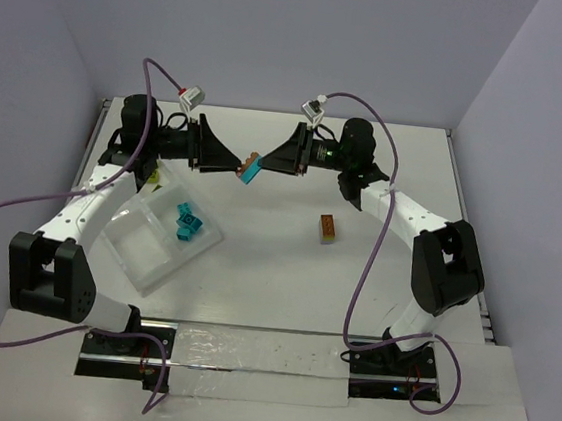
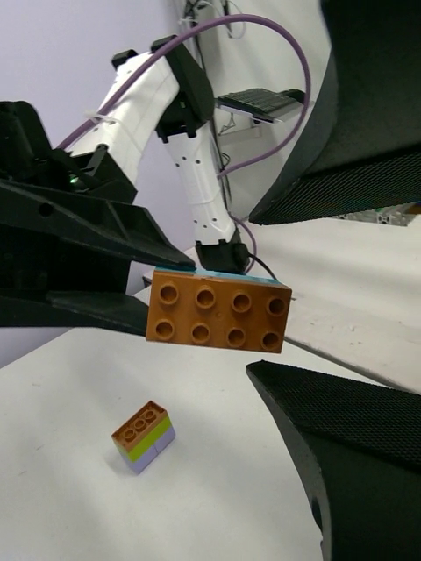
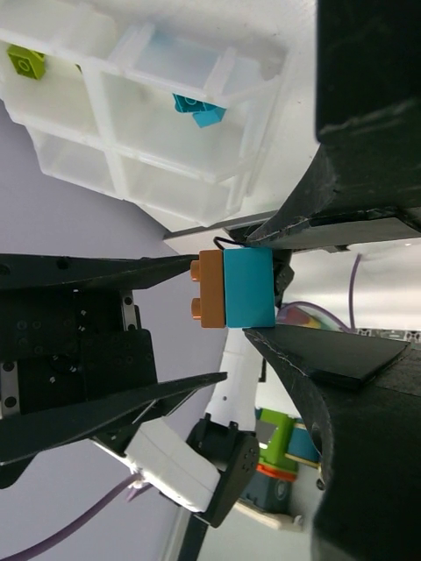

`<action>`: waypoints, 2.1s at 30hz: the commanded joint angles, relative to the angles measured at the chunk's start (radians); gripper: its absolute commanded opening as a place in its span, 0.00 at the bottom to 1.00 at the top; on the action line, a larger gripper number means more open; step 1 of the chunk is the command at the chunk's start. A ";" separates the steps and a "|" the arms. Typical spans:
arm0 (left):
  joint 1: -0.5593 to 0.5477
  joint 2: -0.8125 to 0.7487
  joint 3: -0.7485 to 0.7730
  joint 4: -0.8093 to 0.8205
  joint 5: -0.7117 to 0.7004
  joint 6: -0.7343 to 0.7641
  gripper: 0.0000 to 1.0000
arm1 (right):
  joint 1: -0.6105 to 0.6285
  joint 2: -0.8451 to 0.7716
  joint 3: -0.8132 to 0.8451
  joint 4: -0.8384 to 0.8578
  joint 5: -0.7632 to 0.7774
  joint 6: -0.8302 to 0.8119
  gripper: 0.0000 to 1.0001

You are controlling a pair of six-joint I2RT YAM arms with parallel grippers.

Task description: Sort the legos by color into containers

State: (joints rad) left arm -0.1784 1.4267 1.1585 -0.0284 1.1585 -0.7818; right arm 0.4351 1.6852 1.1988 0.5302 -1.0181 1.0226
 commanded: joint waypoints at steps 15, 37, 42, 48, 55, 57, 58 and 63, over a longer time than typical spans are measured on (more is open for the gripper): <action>-0.075 0.010 0.046 -0.032 0.049 0.071 0.50 | 0.047 -0.013 0.094 -0.003 -0.065 -0.049 0.00; -0.026 -0.029 0.046 -0.077 0.015 0.099 0.68 | 0.050 -0.018 0.099 -0.107 -0.051 -0.127 0.00; -0.019 -0.035 0.012 -0.012 0.036 0.057 0.62 | 0.050 -0.028 0.099 -0.131 -0.044 -0.147 0.00; -0.019 -0.032 0.001 -0.007 0.059 0.058 0.61 | 0.050 -0.023 0.097 -0.115 -0.044 -0.136 0.00; -0.018 -0.025 -0.017 0.001 0.066 0.061 0.66 | 0.050 -0.024 0.104 -0.087 -0.059 -0.113 0.00; -0.019 -0.026 -0.022 0.008 0.066 0.056 0.66 | 0.050 -0.025 0.107 -0.084 -0.059 -0.108 0.00; -0.019 -0.024 -0.020 0.006 0.068 0.057 0.66 | 0.050 -0.027 0.107 -0.079 -0.059 -0.105 0.00; -0.021 -0.019 -0.023 0.004 0.070 0.060 0.59 | 0.050 -0.024 0.105 -0.052 -0.062 -0.087 0.00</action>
State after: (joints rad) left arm -0.2001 1.4269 1.1370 -0.0693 1.1960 -0.7288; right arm 0.4782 1.6882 1.2508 0.4071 -1.0660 0.9154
